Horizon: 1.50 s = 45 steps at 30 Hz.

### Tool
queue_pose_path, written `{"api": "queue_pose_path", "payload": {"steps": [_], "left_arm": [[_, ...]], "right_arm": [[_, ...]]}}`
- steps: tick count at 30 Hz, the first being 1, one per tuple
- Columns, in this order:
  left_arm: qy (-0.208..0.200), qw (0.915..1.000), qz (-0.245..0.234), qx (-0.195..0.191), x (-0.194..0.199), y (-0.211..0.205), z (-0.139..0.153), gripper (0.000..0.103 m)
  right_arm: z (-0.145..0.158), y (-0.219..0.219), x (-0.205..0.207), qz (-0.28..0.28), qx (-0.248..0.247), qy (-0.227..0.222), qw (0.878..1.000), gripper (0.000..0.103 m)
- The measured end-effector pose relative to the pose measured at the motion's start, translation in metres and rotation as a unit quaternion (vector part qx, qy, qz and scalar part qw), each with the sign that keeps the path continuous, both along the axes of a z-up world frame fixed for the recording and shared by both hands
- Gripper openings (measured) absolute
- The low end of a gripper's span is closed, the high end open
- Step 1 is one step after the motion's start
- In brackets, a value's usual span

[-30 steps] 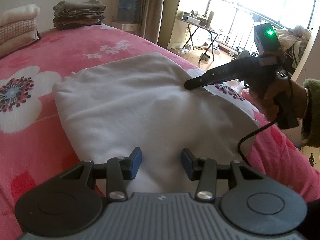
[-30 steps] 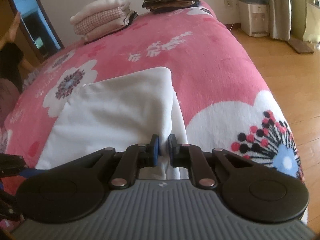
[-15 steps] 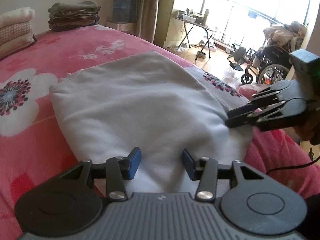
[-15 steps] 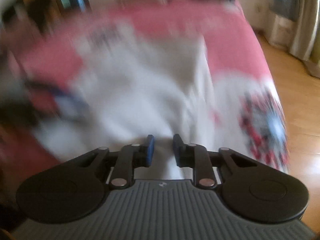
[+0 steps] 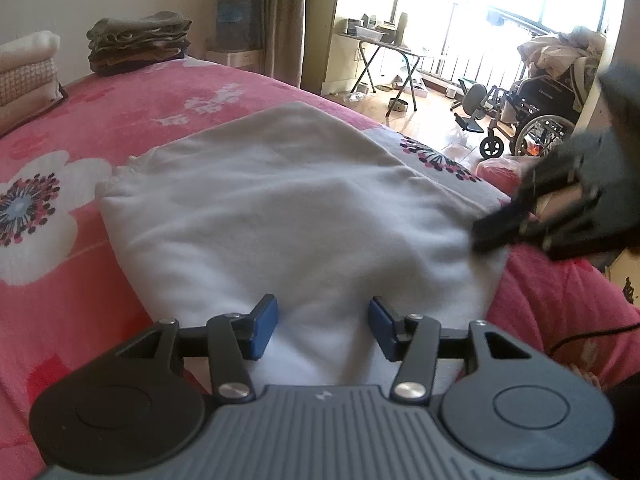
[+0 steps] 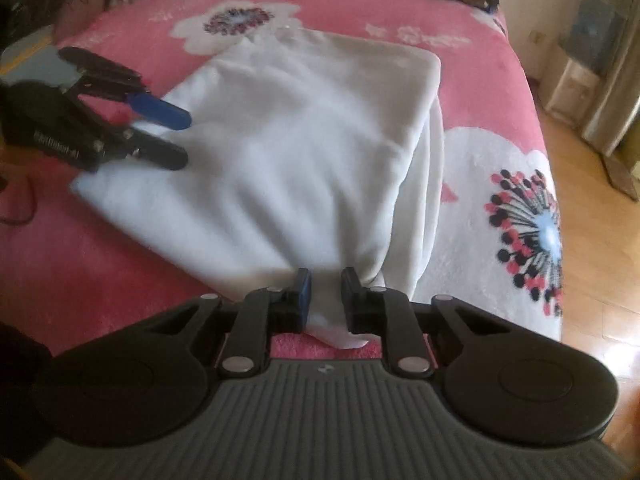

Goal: Fold clothes
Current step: 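Press and smooth the folded white shirt's surface with the right gripper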

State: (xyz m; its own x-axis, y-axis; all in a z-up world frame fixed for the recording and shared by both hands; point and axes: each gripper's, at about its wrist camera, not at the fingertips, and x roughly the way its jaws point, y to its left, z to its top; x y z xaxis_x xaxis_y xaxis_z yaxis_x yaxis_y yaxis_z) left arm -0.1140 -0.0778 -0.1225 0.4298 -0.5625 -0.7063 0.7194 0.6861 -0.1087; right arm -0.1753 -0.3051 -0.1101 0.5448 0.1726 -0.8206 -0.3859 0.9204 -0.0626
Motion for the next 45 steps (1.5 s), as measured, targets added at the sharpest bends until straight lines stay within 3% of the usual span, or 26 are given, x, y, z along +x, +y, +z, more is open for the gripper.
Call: {"api": "queue_pose_path", "payload": {"steps": [4,7,9,13,20,22,24,28,31,34,37,41,45], "left_arm": [[0.001,1.0000,0.003,-0.006,-0.001,-0.001,-0.001,0.058],[-0.002,1.0000,0.000,-0.003,-0.002,-0.001,-0.001,0.059],[-0.004,1.0000,-0.001,-0.001,-0.003,-0.002,-0.001,0.059],[-0.008,0.9999,-0.005,0.004,-0.004,-0.002,-0.001,0.059],[0.005,0.9999,-0.002,-0.011,-0.001,0.001,-0.001,0.059],[0.009,0.9999,0.001,-0.014,0.000,0.002,0.000,0.059],[0.011,0.9998,0.005,-0.015,0.000,0.003,0.000,0.059],[0.019,0.9994,0.014,-0.024,0.001,0.003,-0.001,0.059],[0.025,0.9991,0.017,-0.029,0.003,0.003,0.000,0.059],[0.027,0.9990,0.021,-0.030,0.003,0.004,0.000,0.059],[0.033,0.9985,0.026,-0.036,0.004,0.005,0.000,0.059],[0.036,0.9983,0.026,-0.038,0.005,0.005,0.000,0.059],[0.035,0.9982,0.029,-0.039,0.003,0.006,0.000,0.059]], "right_arm": [[0.035,0.027,0.010,0.053,0.015,-0.061,0.997,0.015],[0.033,0.049,0.021,0.099,0.028,-0.084,0.991,0.015],[0.004,0.053,0.030,0.112,0.009,-0.058,0.992,0.015],[-0.014,0.040,0.037,0.099,0.008,-0.023,0.995,0.015],[0.001,0.062,0.033,0.132,-0.034,-0.042,0.990,0.015],[-0.017,0.052,0.029,0.136,-0.045,-0.045,0.989,0.015],[-0.007,0.047,0.037,0.102,-0.019,-0.023,0.994,0.015],[0.021,0.054,0.039,0.098,0.013,-0.069,0.993,0.015],[-0.007,0.053,0.045,0.101,0.005,-0.043,0.994,0.015],[-0.004,0.044,0.049,0.065,0.045,-0.030,0.996,0.015],[0.017,0.049,0.047,0.059,0.033,-0.082,0.994,0.015],[-0.018,0.038,0.057,0.057,0.001,-0.073,0.996,0.015],[0.002,0.041,0.070,0.022,0.015,-0.081,0.996,0.016]]}}
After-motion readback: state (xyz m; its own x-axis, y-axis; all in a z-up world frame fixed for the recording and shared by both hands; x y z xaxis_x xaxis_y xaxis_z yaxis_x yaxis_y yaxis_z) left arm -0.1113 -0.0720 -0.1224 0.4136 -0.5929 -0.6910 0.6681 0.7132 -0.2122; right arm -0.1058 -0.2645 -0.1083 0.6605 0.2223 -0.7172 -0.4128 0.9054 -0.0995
